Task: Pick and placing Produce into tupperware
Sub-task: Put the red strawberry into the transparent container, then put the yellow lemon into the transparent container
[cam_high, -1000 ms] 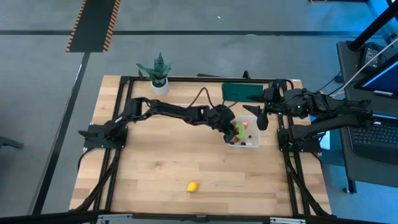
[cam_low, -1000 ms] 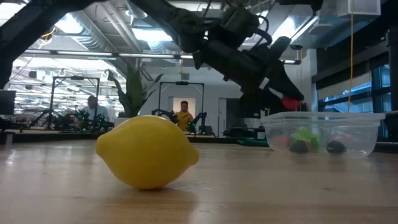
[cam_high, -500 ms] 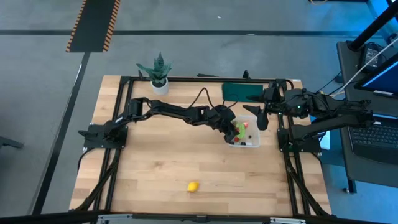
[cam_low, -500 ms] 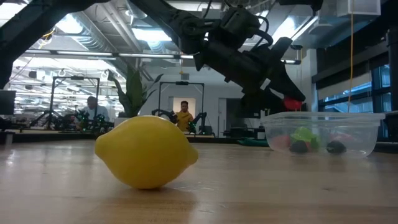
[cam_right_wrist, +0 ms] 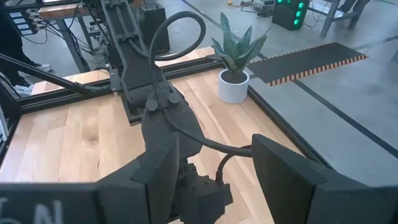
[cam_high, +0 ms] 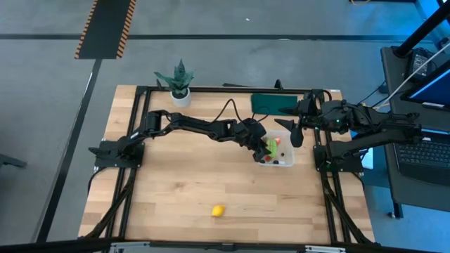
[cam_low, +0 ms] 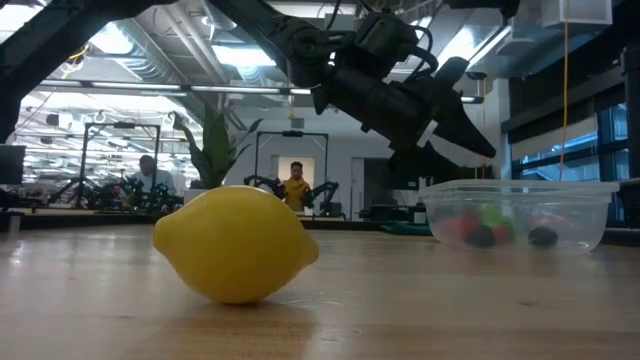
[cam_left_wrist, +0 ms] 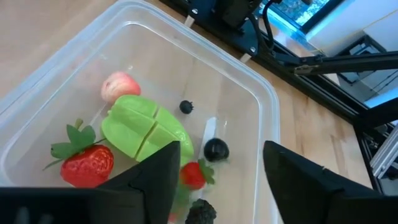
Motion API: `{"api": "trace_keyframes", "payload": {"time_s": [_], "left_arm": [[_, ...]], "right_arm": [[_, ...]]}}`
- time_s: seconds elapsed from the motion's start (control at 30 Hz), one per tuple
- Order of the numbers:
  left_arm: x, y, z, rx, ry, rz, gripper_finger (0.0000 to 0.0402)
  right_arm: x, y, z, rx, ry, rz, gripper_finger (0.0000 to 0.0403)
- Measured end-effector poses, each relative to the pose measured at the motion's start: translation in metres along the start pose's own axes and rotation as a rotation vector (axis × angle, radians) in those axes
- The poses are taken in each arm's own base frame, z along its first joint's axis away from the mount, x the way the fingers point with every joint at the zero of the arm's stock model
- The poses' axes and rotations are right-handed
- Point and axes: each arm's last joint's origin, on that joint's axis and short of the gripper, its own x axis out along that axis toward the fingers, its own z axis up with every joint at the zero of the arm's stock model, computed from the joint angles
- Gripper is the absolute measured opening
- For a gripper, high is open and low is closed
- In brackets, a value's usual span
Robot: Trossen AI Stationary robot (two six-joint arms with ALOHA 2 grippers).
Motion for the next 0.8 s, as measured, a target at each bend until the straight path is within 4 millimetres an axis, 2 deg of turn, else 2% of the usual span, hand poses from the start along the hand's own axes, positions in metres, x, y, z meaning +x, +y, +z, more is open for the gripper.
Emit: {"api": "trace_keyframes", "payload": {"time_s": [0.2, 0.33, 0.47, 0.57, 0.7, 0.8], "left_arm": [[-0.002, 0.000, 0.003, 0.012, -0.019, 0.023, 0.0261], [-0.020, -0.014, 0.020, 0.103, -0.053, -0.037, 0.0266], [-0.064, -0.038, 0.041, 0.222, -0.014, -0.084, 0.0262], [-0.103, -0.059, 0.046, 0.308, 0.066, -0.048, 0.0260], [-0.159, -0.098, 0.038, 0.358, 0.164, 0.029, 0.0262], [-0.185, -0.128, 0.020, 0.356, 0.212, 0.092, 0.0264]], "right_arm": [[0.000, 0.000, -0.001, -0.003, 0.009, -0.001, 0.0204], [0.000, 0.000, -0.001, -0.005, 0.012, -0.002, 0.0204], [0.000, -0.001, -0.003, -0.010, 0.033, -0.006, 0.0204], [-0.001, -0.001, -0.006, -0.017, 0.059, -0.011, 0.0204], [-0.001, -0.002, -0.007, -0.023, 0.064, -0.012, 0.0204], [-0.001, -0.002, -0.006, -0.026, 0.061, -0.011, 0.0204]]}}
